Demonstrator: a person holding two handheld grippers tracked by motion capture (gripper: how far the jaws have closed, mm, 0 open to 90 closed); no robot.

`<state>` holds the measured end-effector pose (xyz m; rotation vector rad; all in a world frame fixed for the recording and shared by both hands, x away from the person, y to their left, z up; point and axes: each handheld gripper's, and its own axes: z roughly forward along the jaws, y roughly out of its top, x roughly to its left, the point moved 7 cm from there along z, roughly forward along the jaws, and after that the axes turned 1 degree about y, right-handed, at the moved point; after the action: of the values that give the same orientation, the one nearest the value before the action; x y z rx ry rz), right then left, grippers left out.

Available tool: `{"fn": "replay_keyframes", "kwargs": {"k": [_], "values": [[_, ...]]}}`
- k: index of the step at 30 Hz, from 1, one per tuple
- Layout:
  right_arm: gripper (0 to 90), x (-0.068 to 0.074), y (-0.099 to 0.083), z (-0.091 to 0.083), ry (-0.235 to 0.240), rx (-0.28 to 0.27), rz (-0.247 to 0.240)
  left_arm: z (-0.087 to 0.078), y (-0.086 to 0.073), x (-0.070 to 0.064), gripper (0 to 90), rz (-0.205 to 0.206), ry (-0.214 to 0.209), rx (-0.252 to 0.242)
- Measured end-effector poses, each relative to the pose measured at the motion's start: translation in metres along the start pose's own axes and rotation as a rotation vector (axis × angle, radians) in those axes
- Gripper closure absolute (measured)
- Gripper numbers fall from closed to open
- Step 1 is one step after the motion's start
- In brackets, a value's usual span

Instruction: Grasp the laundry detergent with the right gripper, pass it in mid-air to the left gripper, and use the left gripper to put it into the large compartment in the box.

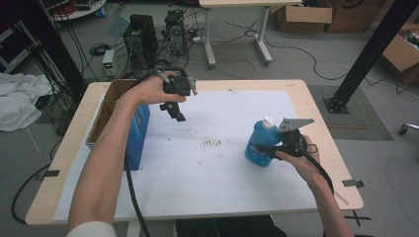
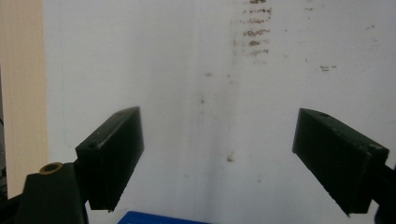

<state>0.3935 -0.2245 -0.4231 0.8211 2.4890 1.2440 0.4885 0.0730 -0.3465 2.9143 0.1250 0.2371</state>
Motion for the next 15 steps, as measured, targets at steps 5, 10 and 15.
{"fn": "replay_keyframes", "kwargs": {"k": [5, 10, 15], "values": [[44.6, 0.0, -0.0002, 0.0, 0.004, -0.005, -0.006, -0.0013, 0.0029, -0.0004, 17.1, 0.01, 0.003, -0.004], [45.0, -0.0002, -0.0001, 0.0001, 0.008, -0.005, -0.008, -0.0018, 0.005, -0.0011, 17.1, 0.018, 0.004, -0.003], [45.2, -0.0008, 0.0006, 0.0004, 0.017, -0.005, -0.019, -0.0033, 0.0071, -0.0032, 17.1, 0.01, -0.002, -0.009]]}}
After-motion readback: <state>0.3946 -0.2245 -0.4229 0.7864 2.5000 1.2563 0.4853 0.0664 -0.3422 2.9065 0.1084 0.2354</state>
